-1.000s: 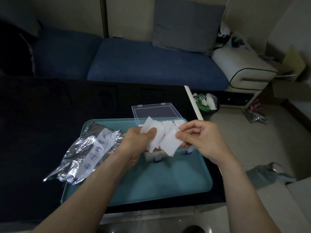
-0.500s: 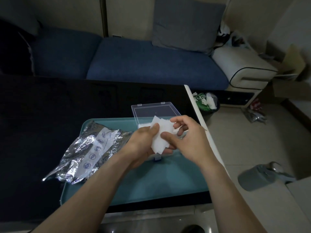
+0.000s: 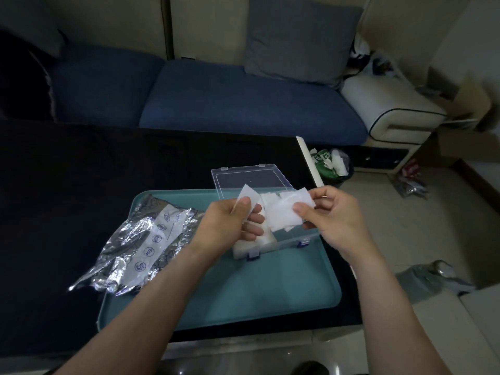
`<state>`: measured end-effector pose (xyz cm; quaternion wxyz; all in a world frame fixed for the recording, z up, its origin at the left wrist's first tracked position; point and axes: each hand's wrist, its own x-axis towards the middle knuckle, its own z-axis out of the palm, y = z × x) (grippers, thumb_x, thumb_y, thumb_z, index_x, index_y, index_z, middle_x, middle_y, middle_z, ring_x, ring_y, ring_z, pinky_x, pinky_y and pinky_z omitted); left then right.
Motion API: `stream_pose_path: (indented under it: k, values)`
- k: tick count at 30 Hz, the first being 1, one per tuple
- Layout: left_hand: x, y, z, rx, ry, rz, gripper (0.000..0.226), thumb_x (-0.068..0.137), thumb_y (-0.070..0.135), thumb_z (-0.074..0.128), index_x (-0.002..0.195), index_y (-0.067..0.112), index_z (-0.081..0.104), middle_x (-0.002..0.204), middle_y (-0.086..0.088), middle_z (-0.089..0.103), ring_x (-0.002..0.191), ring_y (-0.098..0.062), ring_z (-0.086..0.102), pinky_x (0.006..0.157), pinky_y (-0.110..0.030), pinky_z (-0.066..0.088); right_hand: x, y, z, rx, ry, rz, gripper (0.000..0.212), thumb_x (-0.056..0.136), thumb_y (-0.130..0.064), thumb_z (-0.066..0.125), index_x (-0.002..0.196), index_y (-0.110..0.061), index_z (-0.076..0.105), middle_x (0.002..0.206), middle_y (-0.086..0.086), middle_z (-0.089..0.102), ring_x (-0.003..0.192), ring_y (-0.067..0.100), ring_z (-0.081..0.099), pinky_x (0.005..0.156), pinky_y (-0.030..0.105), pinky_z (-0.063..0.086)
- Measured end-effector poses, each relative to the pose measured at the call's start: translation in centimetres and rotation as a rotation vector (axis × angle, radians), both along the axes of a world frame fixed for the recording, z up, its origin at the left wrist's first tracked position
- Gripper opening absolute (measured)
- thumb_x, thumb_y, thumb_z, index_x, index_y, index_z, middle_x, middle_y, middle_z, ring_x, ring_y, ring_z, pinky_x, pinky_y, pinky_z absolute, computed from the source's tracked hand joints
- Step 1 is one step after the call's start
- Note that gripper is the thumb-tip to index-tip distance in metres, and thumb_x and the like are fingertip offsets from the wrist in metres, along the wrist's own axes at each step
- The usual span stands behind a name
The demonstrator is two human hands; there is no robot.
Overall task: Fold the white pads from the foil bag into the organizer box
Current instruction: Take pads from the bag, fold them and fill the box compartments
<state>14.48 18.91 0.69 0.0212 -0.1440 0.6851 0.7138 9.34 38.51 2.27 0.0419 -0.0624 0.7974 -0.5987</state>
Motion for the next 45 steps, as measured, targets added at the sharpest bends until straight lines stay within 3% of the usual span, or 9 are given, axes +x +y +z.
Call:
stream_pose_path:
  k: [4,12,16,19,25,30,34,39,45]
  values:
    - [0.1,-0.9,0.2,-0.271,0.133,-0.055,0.023,0.098,0.021,0.059,0.083,0.008,0.072,0.075,-0.005,0.075,0.057,-0.016,0.063,0.058,-0.03,0.055,-0.1,0.4,-0.4,0.052,0.009,-0.106,0.021,0.079,-0.011,0.084,0.092,-0.014,0.068,0.08,0.0,0.077,0.07,0.024,0.073,0.066,0.033,0.061]
    - [0.3,0.0,0.5,-0.177,-0.016,-0.164,0.03,0.086,0.026,0.073,0.086,0.0,0.058,0.068,-0.011,0.073,0.043,-0.016,0.06,0.042,-0.025,0.039,0.6,-0.8,0.1,-0.182,-0.097,0.158,0.022,0.079,-0.006,0.08,0.098,-0.008,0.069,0.087,0.01,0.076,0.07,0.017,0.069,0.061,0.025,0.056]
    - [0.2,0.0,0.4,-0.023,-0.099,-0.158,0.07,0.066,0.044,0.08,0.115,0.005,0.048,0.09,-0.014,0.075,0.074,-0.031,0.073,0.067,-0.043,0.058,0.6,-1.1,0.0,-0.258,-0.128,0.153,0.017,0.084,-0.003,0.075,0.099,-0.007,0.068,0.083,0.007,0.075,0.067,0.016,0.068,0.06,0.024,0.057]
    - [0.2,0.4,0.3,0.216,-0.064,-0.169,0.051,0.088,0.02,0.068,0.131,0.002,0.045,0.102,-0.023,0.071,0.084,-0.034,0.073,0.064,-0.035,0.061,0.9,-1.9,-0.1,-0.219,-0.138,0.166,0.016,0.096,-0.001,0.06,0.103,-0.013,0.068,0.074,0.002,0.072,0.066,0.013,0.068,0.062,0.026,0.059]
    - [0.1,1.5,0.6,0.272,-0.107,-0.061,0.033,0.102,0.021,0.051,0.128,0.001,0.049,0.109,-0.024,0.064,0.067,-0.025,0.069,0.049,-0.027,0.053,1.9,-3.0,-0.1,0.098,-0.146,0.226,0.039,0.107,-0.036,0.041,0.146,-0.033,0.049,0.11,-0.014,0.057,0.1,0.001,0.055,0.094,0.022,0.044]
    - [-0.1,2.2,0.2,0.399,-0.137,0.193,0.032,0.105,0.029,0.042,0.115,0.003,0.059,0.098,-0.015,0.069,0.068,-0.02,0.07,0.057,-0.032,0.055,2.9,-4.5,-0.7,0.261,-0.179,0.292,0.061,0.105,-0.049,0.039,0.159,-0.025,0.023,0.154,-0.009,0.038,0.139,0.009,0.04,0.105,0.021,0.028]
    - [-0.1,2.3,0.1,0.416,-0.155,0.312,0.031,0.106,0.026,0.04,0.106,0.004,0.062,0.091,-0.014,0.069,0.067,-0.02,0.068,0.05,-0.029,0.054,3.1,-5.3,-1.0,0.289,-0.175,0.352,0.031,0.106,-0.036,0.043,0.126,-0.023,0.062,0.118,-0.007,0.071,0.112,0.012,0.064,0.103,0.036,0.045]
    - [-0.1,2.0,0.0,0.413,-0.188,0.393,0.023,0.103,0.016,0.046,0.109,0.002,0.062,0.097,-0.016,0.068,0.074,-0.024,0.068,0.053,-0.032,0.057,2.9,-5.2,-1.4,0.31,-0.158,0.3,0.048,0.104,-0.035,0.051,0.148,-0.02,0.043,0.131,-0.005,0.058,0.107,0.0,0.056,0.097,0.022,0.04]
    - [-0.1,2.2,0.5,0.372,-0.16,0.258,0.018,0.102,0.008,0.044,0.112,0.004,0.058,0.105,-0.017,0.067,0.078,-0.025,0.07,0.057,-0.035,0.058,1.9,-4.3,-1.8,0.201,-0.03,0.137,0.023,0.087,-0.019,0.076,0.109,-0.023,0.071,0.095,-0.003,0.071,0.081,0.013,0.069,0.084,0.041,0.059]
